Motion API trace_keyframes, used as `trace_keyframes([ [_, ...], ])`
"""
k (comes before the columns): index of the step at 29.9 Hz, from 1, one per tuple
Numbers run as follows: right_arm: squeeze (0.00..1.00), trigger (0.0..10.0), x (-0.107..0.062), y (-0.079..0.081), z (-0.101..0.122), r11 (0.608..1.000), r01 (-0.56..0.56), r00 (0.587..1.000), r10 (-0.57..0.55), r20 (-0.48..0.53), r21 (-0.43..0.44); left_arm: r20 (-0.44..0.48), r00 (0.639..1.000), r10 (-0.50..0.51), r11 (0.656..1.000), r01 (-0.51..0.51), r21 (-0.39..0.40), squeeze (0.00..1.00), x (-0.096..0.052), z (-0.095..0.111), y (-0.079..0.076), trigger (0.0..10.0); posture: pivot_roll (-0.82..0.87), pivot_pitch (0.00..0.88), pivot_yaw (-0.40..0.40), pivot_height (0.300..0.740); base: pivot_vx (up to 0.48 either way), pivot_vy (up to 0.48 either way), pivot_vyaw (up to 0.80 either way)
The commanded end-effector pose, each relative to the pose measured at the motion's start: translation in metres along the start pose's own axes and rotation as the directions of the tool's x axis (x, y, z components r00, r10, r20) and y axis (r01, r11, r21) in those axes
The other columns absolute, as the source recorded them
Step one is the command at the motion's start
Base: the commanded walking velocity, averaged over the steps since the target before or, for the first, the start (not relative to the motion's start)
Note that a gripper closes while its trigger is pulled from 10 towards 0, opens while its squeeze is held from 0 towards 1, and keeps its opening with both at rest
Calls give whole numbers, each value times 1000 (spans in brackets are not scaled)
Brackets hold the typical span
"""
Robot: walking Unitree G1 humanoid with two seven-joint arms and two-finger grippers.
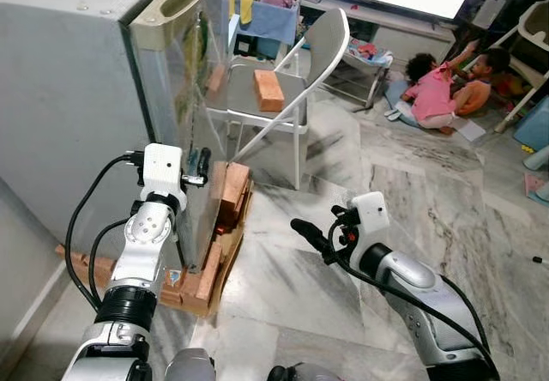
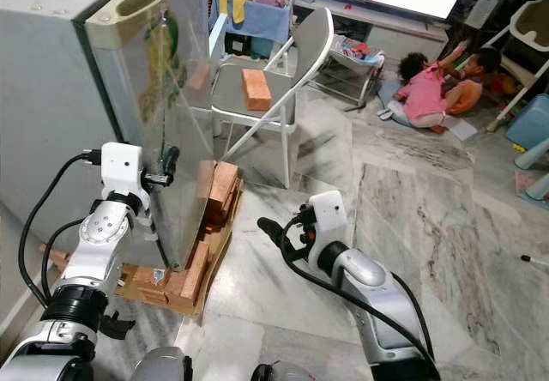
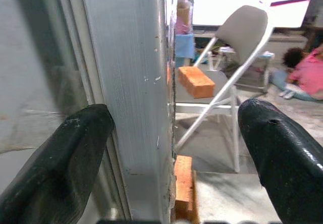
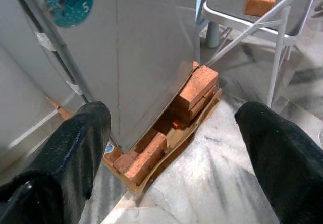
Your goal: Restocking fridge
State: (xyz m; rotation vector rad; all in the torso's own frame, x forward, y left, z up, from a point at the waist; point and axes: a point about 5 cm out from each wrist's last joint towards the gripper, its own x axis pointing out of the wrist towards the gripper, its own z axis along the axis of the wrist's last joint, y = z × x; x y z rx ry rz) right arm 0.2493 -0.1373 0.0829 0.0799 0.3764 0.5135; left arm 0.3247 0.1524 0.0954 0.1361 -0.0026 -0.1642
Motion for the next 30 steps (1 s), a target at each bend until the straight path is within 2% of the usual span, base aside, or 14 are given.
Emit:
trace_keyframes([
  [1,0,10000,-6,-7,3,999,45,999,-44,14,-30,66,989,-136,990,134,32,0,10,17,-27,10000,116,0,-141,740,0,0,0],
  [3,0,10000,-6,-8,3,998,56,998,-56,14,-32,69,985,-158,987,157,22,0,10,17,-31,10000,116,0,-141,740,0,0,0],
  [6,0,10000,-8,-10,8,995,92,994,-90,54,-25,116,946,-302,953,302,21,0,8,30,-62,10000,118,0,-152,740,0,0,0],
  [7,0,10000,-11,-13,12,991,130,988,-126,84,-42,147,904,-402,916,398,58,0,4,39,-81,10000,125,0,-156,740,0,0,0],
  [8,0,10000,-19,-21,16,979,196,975,-188,122,-60,181,807,-562,827,549,119,0,-8,54,-111,10000,137,0,-161,740,0,0,0],
  [9,0,10000,-21,-23,16,976,210,971,-202,128,-60,186,776,-602,798,588,130,0,-12,57,-118,10000,141,0,-162,740,0,0,0],
  [11,0,10000,-27,-26,13,969,232,968,-221,123,-81,175,759,-627,779,610,147,0,-15,56,-121,10000,143,0,-162,740,0,0,0],
  [13,0,10000,-30,-28,11,965,250,963,-239,124,-83,172,763,-623,782,607,138,0,-15,55,-119,10000,140,0,-159,740,0,0,0],
  [15,0,10000,-31,-30,11,955,286,952,-275,135,-74,149,799,-583,813,572,112,0,-13,47,-110,10000,134,1,-151,740,0,0,0],
  [20,0,10000,-23,-26,20,945,322,934,-307,183,-54,122,897,-424,905,422,45,0,-10,33,-74,10000,139,14,-143,740,0,0,0],
  [23,0,10000,-19,-23,20,946,321,933,-306,189,-50,115,918,-378,925,378,21,0,-13,31,-64,10000,149,15,-145,740,0,-320,0],
  [30,0,10000,-10,-22,23,943,329,928,-316,200,-40,99,926,-365,931,365,20,0,-22,27,-62,10000,160,15,-154,740,0,-474,-68],
])
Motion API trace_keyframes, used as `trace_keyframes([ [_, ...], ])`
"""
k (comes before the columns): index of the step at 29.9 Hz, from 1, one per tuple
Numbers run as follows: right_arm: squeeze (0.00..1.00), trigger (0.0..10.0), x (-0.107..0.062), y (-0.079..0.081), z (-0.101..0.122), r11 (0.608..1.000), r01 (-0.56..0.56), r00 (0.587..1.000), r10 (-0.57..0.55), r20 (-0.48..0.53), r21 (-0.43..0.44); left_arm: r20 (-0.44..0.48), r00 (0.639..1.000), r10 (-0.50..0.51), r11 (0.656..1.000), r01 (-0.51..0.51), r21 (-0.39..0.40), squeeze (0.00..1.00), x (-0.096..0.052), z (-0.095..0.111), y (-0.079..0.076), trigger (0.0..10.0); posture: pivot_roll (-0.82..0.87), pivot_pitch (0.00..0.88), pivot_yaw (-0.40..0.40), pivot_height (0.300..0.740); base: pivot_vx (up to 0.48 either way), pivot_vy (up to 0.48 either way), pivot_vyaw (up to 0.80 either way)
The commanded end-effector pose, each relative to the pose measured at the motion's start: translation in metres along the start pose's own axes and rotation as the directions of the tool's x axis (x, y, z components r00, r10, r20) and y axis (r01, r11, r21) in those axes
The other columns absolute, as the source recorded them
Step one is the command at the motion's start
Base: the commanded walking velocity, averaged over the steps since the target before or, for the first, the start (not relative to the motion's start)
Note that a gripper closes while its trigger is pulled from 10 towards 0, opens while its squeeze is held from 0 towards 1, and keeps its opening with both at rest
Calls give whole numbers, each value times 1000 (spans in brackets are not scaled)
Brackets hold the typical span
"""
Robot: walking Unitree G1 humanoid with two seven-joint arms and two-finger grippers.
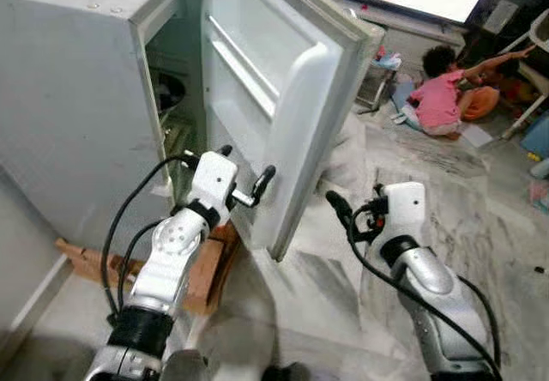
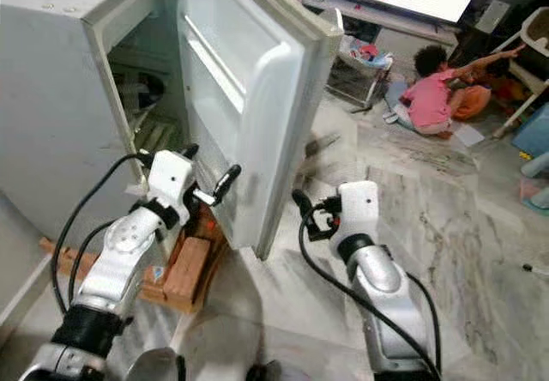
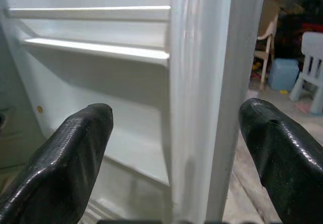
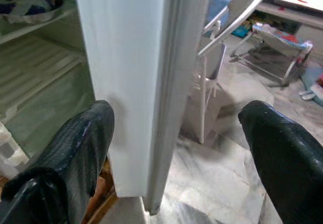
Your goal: Restocking fridge
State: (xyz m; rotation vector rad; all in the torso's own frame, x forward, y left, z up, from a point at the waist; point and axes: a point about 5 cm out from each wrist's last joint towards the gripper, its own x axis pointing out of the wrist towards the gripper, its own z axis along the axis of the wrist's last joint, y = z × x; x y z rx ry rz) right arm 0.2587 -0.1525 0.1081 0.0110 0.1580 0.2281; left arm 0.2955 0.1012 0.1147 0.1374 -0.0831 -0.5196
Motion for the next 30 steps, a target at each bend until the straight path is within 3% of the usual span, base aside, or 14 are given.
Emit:
trace_keyframes([
  [1,0,10000,0,-8,-4,999,41,999,-41,-19,-10,0,1000,-25,1000,25,-10,0,2,1,-11,10000,161,15,-155,740,0,-469,-475],
  [10,0,10000,9,-3,-4,998,58,998,-58,-6,18,-9,1000,3,1000,-3,-26,0,-1,-5,-12,10000,159,12,-155,740,0,-462,-477],
  [19,0,10000,12,-2,-3,998,65,998,-66,7,20,-40,995,88,996,-88,2,0,-2,-8,1,10000,153,13,-153,740,475,0,0],
  [30,0,10000,13,-1,-3,997,76,997,-76,15,20,-55,991,118,993,-118,-3,0,2,-9,2,10000,147,17,-150,740,471,0,0],
])
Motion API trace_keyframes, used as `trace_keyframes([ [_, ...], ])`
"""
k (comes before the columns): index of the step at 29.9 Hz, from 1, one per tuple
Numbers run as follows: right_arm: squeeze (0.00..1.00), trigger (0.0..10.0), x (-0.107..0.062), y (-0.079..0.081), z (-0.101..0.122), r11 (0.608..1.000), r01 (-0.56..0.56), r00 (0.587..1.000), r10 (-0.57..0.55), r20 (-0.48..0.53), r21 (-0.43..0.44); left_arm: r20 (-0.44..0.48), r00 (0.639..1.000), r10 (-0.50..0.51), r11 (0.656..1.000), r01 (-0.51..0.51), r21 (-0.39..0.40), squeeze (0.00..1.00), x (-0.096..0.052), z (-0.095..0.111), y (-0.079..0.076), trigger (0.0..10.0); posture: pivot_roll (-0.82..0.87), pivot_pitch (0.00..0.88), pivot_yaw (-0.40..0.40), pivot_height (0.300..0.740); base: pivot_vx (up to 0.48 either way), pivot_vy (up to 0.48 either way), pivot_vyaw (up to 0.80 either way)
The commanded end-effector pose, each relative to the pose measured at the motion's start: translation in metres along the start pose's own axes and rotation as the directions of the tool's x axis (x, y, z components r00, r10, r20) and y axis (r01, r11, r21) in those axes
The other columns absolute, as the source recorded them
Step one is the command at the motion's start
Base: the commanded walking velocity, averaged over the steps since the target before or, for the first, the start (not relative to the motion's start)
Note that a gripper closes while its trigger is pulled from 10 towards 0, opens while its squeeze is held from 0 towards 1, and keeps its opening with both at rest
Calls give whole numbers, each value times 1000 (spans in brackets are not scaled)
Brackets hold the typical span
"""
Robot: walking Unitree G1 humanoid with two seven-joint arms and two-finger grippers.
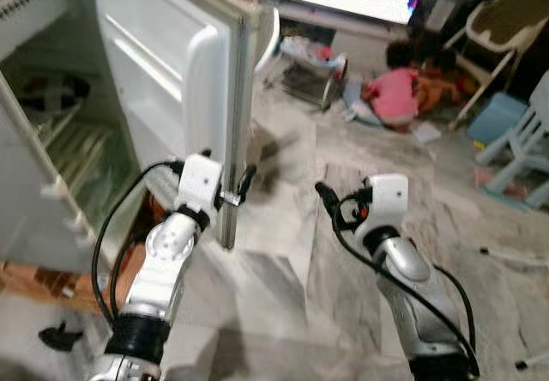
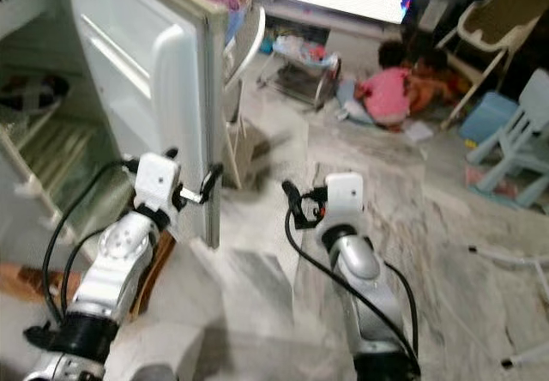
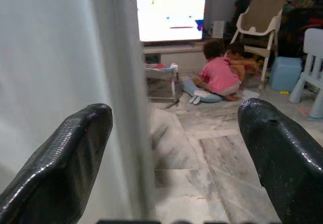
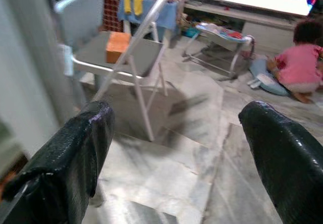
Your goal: Restocking fridge
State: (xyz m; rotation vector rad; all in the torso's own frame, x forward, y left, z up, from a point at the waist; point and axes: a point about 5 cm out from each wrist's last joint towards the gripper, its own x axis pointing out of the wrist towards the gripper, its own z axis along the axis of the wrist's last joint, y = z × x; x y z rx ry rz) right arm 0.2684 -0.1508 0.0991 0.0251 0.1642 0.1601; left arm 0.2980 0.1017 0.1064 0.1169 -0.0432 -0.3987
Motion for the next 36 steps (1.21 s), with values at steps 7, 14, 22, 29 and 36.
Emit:
trace_keyframes([
  [7,0,10000,3,0,5,1000,11,1000,-11,24,-2,-16,1000,4,999,-4,36,0,2,-2,2,10000,146,17,-151,740,455,0,0],
  [14,0,10000,4,0,5,1000,15,1000,-15,25,-4,-18,1000,-17,999,18,46,0,12,-2,-2,10000,140,15,-151,740,451,0,0],
  [22,0,10000,5,1,5,1000,20,999,-19,27,-4,-3,998,-62,996,62,60,0,20,3,-12,10000,136,10,-146,740,443,0,0],
  [29,0,10000,5,0,5,1000,28,999,-28,32,-4,10,985,-171,983,170,77,0,17,2,-35,10000,136,5,-144,740,97,0,0],
  [36,0,10000,8,0,5,999,41,999,-41,36,-1,-14,996,-92,991,93,94,0,3,-5,-20,10000,149,1,-143,740,0,0,0],
])
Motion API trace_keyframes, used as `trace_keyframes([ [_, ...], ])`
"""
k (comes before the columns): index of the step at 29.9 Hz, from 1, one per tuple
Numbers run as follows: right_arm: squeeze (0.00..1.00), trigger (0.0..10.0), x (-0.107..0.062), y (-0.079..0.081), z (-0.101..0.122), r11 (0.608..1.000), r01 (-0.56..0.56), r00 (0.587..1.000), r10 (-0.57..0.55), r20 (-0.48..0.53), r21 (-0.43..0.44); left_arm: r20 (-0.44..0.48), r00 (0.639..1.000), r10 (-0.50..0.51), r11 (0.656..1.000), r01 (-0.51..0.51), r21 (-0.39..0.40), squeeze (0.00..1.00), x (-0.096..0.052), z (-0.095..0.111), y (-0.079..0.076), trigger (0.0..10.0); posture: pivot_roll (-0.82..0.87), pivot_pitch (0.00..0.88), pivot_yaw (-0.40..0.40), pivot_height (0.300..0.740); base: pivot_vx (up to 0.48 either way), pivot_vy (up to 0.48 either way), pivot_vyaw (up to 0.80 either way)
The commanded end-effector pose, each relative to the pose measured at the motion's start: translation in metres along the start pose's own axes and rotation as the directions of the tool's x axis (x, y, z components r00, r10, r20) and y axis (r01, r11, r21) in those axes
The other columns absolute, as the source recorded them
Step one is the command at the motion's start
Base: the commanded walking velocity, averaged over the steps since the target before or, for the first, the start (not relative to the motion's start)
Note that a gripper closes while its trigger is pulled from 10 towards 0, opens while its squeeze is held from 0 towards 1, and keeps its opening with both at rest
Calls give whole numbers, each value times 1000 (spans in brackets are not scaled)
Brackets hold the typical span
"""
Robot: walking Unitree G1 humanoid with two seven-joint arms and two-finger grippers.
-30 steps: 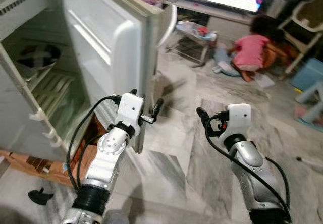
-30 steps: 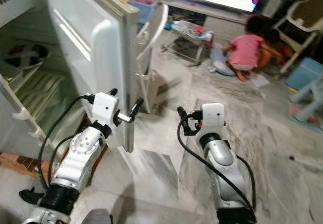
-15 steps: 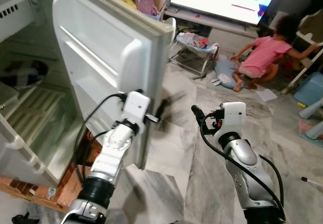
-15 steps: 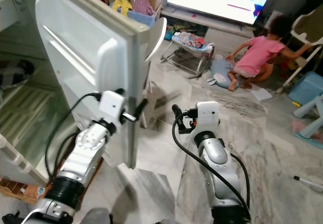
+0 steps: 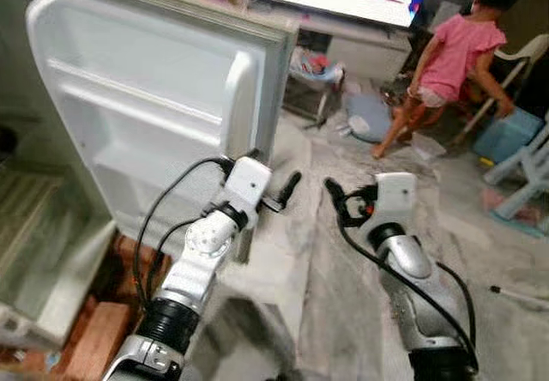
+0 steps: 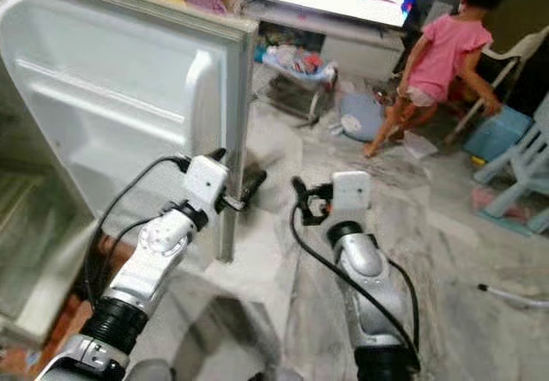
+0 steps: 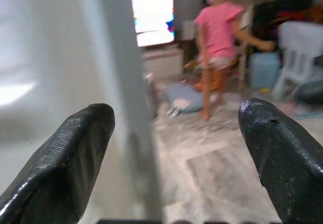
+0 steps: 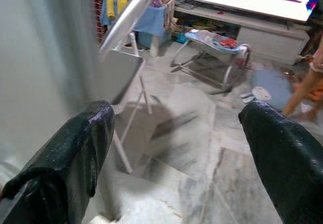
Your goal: Restocking fridge
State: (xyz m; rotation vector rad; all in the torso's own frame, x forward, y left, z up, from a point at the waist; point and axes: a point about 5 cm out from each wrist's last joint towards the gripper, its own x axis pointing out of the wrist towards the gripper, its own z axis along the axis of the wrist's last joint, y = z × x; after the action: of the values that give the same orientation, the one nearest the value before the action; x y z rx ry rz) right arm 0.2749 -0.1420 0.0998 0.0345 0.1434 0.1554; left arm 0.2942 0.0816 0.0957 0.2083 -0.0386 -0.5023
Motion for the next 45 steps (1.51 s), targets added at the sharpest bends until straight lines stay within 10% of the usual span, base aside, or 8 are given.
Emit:
trace_keyframes([
  [1,0,10000,1,-8,3,999,37,999,-37,13,-11,-1,999,42,999,-42,-6,0,-8,1,8,10000,154,1,-144,740,0,-401,0],
  [26,0,10000,17,-8,26,998,63,994,-60,88,-27,-147,956,254,967,-256,5,0,-88,-21,41,10000,167,53,-111,740,88,-384,-329],
  [45,0,10000,15,-4,15,998,62,995,-62,79,0,-80,965,250,968,-249,28,0,-58,-8,44,10000,135,0,-102,740,465,0,-716],
])
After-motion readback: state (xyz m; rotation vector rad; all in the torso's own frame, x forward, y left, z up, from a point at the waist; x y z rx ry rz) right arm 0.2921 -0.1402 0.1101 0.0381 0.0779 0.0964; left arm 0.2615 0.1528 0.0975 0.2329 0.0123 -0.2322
